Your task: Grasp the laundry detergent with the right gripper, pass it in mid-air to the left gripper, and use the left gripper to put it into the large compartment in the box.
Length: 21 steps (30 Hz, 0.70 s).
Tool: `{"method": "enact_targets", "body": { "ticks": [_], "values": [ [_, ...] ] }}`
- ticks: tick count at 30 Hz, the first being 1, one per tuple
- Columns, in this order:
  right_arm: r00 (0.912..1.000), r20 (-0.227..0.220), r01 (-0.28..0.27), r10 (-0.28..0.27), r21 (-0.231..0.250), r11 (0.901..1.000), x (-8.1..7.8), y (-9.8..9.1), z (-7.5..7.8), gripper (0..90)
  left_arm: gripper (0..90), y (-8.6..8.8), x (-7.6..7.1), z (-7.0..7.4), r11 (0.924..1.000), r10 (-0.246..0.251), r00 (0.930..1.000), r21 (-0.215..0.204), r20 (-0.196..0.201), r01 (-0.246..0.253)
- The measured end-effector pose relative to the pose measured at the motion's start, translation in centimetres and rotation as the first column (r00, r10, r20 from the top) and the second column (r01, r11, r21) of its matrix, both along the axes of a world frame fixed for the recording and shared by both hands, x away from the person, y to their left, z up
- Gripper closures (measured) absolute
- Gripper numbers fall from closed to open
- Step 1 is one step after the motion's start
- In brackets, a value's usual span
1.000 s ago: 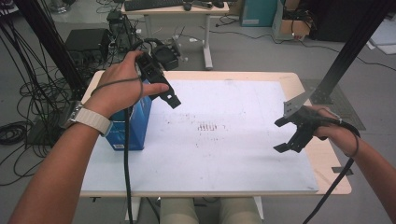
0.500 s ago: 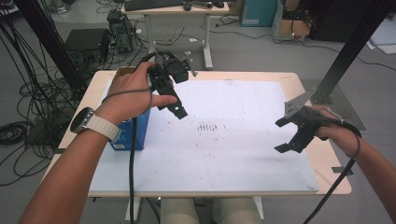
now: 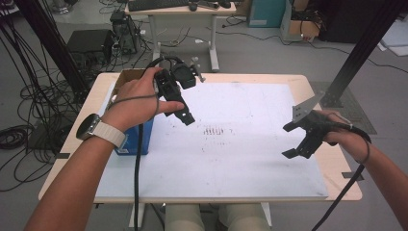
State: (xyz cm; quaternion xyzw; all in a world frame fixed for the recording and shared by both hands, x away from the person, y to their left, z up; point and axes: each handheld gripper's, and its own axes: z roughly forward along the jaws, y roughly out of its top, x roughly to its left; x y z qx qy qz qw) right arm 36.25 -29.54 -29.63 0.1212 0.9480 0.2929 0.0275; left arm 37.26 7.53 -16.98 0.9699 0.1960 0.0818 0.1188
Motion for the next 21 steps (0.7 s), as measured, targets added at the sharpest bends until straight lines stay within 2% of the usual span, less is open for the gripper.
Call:
{"method": "enact_targets", "body": {
  "ticks": [21],
  "values": [
    [1.0, 0.003, 0.0, 0.0, 0.002, 1.0, 0.02, 0.03, 0.1, 3.3, 7.9, 0.2, -0.04, 0.03, 0.9999, 0.01, 0.9999, -0.006, 0.009, -0.01]
  ]
}}
